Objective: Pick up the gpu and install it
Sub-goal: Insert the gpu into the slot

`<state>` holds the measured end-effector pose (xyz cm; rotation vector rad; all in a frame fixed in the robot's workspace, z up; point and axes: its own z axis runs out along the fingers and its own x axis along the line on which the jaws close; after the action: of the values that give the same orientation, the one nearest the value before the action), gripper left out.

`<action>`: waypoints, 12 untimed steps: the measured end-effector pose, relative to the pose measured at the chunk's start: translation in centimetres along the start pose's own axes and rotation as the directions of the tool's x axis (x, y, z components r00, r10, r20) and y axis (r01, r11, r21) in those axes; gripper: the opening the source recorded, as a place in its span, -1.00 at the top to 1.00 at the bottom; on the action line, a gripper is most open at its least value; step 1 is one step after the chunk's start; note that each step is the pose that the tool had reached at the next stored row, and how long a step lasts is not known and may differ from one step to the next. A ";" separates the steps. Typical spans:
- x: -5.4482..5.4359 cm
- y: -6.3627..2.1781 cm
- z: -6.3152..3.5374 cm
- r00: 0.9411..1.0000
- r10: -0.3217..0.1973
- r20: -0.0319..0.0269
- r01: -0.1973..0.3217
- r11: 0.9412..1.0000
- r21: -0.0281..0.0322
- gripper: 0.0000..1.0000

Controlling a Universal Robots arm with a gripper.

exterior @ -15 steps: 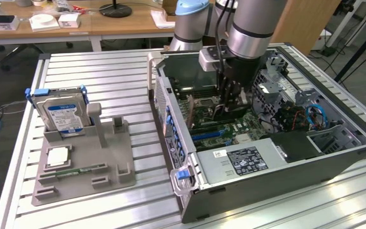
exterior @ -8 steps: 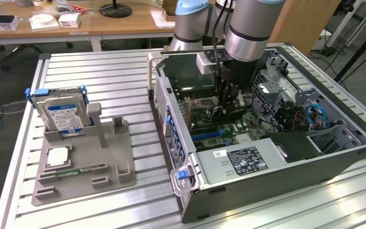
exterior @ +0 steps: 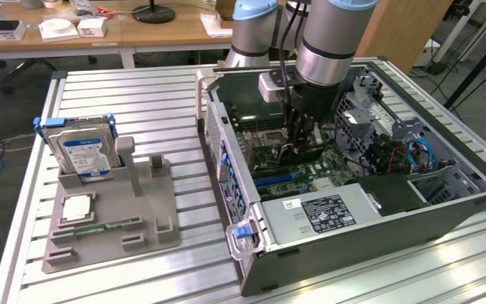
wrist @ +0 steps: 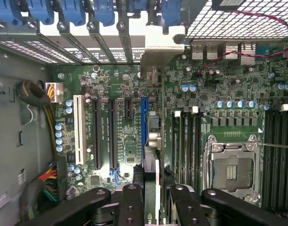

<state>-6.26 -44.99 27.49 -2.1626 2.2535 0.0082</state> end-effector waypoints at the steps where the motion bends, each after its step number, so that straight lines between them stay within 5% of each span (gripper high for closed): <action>1: 0.0 0.01 0.01 1.000 0.000 0.000 0.000 1.000 0.000 0.47; 12: 0.1 0.05 0.14 1.000 0.000 0.000 0.000 1.000 0.000 0.47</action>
<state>-6.31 -45.09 27.35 -2.1622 2.2538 0.0081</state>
